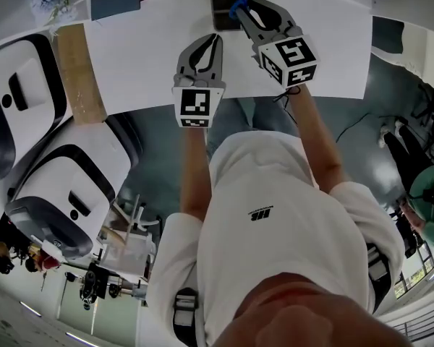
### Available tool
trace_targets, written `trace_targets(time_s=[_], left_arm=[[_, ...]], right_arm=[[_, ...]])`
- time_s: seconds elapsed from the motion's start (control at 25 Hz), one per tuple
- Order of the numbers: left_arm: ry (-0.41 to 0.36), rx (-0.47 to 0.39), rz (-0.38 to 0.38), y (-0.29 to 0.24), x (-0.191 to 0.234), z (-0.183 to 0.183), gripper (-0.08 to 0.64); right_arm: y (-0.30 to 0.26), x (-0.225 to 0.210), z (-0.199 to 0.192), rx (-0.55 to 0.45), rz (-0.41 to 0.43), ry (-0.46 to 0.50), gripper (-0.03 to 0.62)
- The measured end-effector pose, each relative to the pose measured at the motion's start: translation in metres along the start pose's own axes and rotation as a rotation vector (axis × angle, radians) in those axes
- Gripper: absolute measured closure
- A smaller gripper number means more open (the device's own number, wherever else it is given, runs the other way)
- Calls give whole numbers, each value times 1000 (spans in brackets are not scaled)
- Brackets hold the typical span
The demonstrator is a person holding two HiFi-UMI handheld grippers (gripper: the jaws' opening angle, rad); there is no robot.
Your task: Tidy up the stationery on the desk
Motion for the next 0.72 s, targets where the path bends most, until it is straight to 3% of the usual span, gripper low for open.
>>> trace_targets(time_s=[0.32,0.72], left_arm=[[9,10,15,3,6,-3,560],[13,22,31,8,10,-7,560]], right_arm=[[-21,6,-9,-8,20,-3,537],[-48,10,-40,102,18,10,532]])
Point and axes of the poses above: the fingertips, and each gripper's own axes: y backward along the fingers, x to its left, z out of its top, the point moved 7 cm from there along y, backward along the fingers, and after that the axes turned 10 degrees about -x, right-handed, at the moved point
